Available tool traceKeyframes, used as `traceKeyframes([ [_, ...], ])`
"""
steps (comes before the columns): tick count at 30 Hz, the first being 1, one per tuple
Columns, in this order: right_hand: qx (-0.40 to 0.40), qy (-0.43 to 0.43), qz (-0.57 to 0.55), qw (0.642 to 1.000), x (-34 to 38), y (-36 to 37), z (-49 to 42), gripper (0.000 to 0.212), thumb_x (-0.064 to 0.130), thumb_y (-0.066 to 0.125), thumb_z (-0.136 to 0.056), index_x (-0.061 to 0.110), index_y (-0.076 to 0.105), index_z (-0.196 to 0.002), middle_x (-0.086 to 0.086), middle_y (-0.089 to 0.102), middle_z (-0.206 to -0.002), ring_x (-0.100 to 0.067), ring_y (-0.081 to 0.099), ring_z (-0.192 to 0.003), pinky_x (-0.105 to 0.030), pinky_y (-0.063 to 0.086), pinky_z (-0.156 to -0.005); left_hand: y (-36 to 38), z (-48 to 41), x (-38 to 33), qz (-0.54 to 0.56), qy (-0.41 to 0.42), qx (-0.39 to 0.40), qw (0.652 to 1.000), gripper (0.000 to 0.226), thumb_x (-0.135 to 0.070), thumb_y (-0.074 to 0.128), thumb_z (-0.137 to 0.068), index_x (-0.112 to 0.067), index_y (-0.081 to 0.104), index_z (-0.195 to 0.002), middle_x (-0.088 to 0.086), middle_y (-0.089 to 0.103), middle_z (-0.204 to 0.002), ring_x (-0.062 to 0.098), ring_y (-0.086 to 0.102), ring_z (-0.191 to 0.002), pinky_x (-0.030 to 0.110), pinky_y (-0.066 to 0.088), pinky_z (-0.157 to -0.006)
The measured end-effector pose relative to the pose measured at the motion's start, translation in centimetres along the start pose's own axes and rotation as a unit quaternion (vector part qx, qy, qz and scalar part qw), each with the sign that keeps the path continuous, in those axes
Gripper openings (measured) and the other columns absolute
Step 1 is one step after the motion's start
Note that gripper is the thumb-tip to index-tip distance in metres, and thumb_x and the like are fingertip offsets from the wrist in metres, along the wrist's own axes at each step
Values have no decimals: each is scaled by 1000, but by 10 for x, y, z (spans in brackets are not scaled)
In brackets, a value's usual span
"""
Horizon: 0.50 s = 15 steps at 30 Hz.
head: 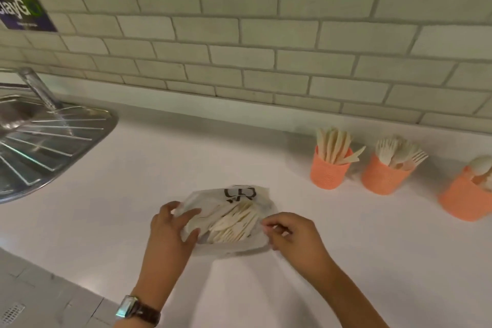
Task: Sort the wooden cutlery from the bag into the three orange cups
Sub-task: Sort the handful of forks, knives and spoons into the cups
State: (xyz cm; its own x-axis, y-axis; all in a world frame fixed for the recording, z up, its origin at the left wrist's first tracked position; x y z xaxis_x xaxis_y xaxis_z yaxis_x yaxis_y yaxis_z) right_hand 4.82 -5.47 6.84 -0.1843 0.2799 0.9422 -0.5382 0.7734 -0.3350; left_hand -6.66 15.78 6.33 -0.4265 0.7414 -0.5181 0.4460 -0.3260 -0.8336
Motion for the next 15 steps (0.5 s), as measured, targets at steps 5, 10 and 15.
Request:
traceKeyframes([
  [5,144,-85,213,963,3,69,-50,30,-2,49,-88,5,66,-111,-8,64,-118,-16,57,-112,-13,38,-93,-2,-12,3,40,43,10,998,72,10,60,-70,-21,49,-133,6,46,-132,20,39,-102,20,34,-89],
  [10,238,-100,412,874,1,96,-111,55,-11,46,-81,8,48,-132,-11,48,-138,-29,47,-125,-31,38,-104,-11,-23,6,49,73,8,996,86,9,56,-69,-26,31,-143,-1,37,-140,11,24,-100,5,29,-74],
  [15,305,-88,511,799,-1,97,-128,76,1,56,-82,20,20,-146,-9,39,-143,-32,47,-124,-40,43,-99,-15,-28,13,75,57,25,995,86,5,57,-71,-30,26,-144,-3,33,-142,13,27,-98,2,30,-73],
])
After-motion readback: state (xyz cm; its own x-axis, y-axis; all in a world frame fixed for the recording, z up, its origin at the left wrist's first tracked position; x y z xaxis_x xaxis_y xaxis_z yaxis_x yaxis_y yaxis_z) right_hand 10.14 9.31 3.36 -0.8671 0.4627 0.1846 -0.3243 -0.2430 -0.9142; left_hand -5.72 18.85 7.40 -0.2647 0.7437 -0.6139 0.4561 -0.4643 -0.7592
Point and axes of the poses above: each hand's wrist, its own z-axis away from the middle knuckle, its own y-axis out of the palm, x = y × z, the point moved 1 cm from there along -z, towards the middle knuckle
